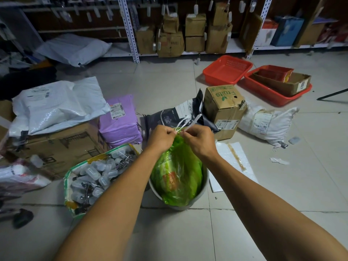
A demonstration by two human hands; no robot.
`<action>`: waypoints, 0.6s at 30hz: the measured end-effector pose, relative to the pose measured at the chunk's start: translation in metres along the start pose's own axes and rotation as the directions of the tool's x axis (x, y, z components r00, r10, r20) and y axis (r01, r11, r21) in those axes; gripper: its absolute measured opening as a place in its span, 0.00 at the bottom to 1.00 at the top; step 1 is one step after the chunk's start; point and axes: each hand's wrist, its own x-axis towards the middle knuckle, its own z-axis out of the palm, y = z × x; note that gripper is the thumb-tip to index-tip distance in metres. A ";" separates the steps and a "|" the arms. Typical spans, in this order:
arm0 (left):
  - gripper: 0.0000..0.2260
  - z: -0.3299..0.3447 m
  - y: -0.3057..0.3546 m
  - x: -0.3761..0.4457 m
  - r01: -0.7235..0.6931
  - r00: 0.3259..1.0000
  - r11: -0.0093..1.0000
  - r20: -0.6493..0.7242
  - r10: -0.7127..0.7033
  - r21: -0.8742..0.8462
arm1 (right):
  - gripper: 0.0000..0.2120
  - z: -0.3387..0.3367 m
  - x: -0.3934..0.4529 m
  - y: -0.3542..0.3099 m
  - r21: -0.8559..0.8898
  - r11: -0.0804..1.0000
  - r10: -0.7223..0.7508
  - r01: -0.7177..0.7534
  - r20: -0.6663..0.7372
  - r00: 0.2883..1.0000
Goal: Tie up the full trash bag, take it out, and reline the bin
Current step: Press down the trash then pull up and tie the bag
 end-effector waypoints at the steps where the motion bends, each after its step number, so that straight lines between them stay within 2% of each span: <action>1: 0.08 0.000 0.002 -0.001 -0.020 1.000 0.998 0.002 0.019 0.065 | 0.02 -0.002 0.000 0.000 -0.011 1.000 -0.017 0.017 0.016 1.000; 4: 0.10 0.000 0.008 -0.006 -0.109 0.993 0.969 0.072 0.096 0.222 | 0.05 -0.009 0.002 0.002 -0.166 0.977 -0.123 0.132 0.067 0.990; 7: 0.10 0.000 0.010 -0.009 -0.174 0.981 0.951 0.134 0.143 0.255 | 0.06 -0.013 0.008 0.002 -0.306 0.934 -0.162 0.183 0.094 0.982; 12: 0.06 0.000 0.004 -0.012 -0.163 0.976 0.977 0.166 0.140 0.135 | 0.02 -0.012 0.008 0.001 -0.188 0.976 -0.089 0.106 0.098 0.991; 15: 0.09 0.000 0.001 -0.016 -0.165 0.981 0.982 0.114 0.154 0.094 | 0.03 -0.006 0.005 0.001 -0.139 0.990 -0.016 0.026 0.077 0.997; 18: 0.09 0.001 -0.001 -0.019 -0.166 0.985 0.981 0.056 0.161 0.100 | 0.04 0.000 0.005 0.002 -0.103 0.995 -0.002 0.006 0.044 0.999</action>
